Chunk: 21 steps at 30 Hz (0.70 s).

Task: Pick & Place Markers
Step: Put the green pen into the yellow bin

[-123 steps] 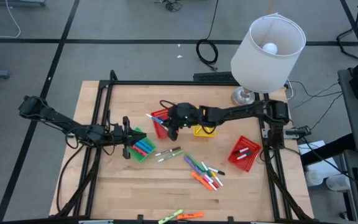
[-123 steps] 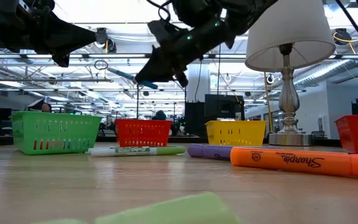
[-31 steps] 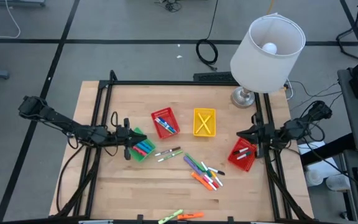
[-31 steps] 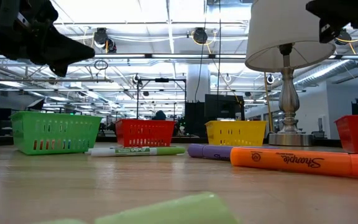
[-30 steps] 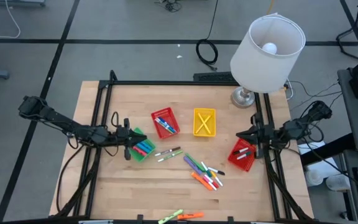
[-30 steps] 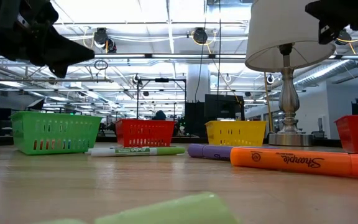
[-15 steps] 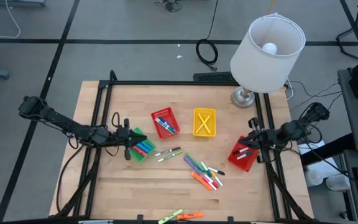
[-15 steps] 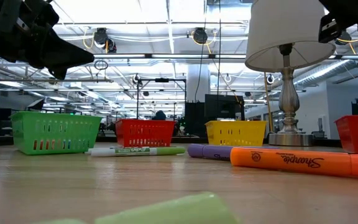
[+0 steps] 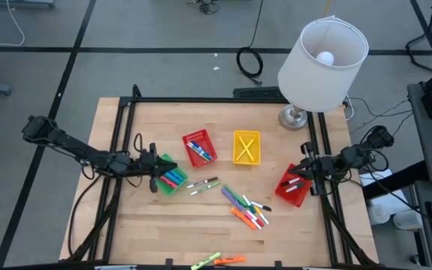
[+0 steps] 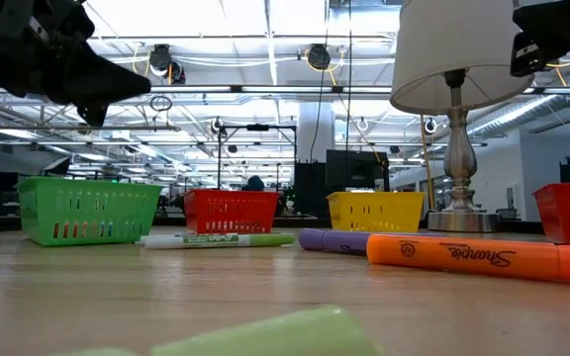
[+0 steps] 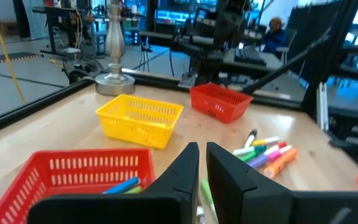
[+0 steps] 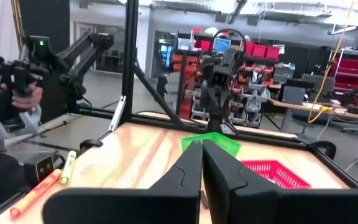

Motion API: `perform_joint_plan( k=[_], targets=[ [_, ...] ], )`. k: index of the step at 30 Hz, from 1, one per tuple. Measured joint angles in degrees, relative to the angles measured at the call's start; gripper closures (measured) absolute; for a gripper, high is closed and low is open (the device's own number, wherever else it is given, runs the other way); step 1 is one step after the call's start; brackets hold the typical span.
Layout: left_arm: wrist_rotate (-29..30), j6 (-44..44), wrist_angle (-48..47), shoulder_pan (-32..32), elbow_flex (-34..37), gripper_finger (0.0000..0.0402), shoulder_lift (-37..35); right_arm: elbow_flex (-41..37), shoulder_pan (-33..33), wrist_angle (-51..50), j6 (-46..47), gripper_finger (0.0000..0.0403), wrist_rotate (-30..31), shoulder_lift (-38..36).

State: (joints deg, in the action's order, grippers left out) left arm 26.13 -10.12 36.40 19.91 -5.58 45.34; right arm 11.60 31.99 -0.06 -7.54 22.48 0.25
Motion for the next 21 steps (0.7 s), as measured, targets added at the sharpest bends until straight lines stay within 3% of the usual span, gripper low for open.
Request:
perform_joint_plan(
  k=[7, 16, 18, 21],
  targets=[
    [-0.7, -10.2, 1.4, 0.0, 0.0, 0.0364, 0.0, 0.0, 0.0, 0.2, 0.8, 0.0403, -0.1, 0.0],
    [1.2, -8.7, 1.3, -0.3, -0.5, 0.0364, 0.0, -1.5, 0.0, 1.4, 3.6, 0.0403, -0.1, 0.0],
    [1.9, -9.3, -1.2, -1.4, -2.6, 0.0364, 0.0, -2.9, 0.0, 4.2, 3.2, 0.0403, -0.1, 0.0],
    [1.5, -10.4, -13.2, -3.5, -9.6, 0.0364, 1.6, -5.1, 0.0, 10.4, 0.5, 0.0403, -0.1, 0.0]
  ],
)
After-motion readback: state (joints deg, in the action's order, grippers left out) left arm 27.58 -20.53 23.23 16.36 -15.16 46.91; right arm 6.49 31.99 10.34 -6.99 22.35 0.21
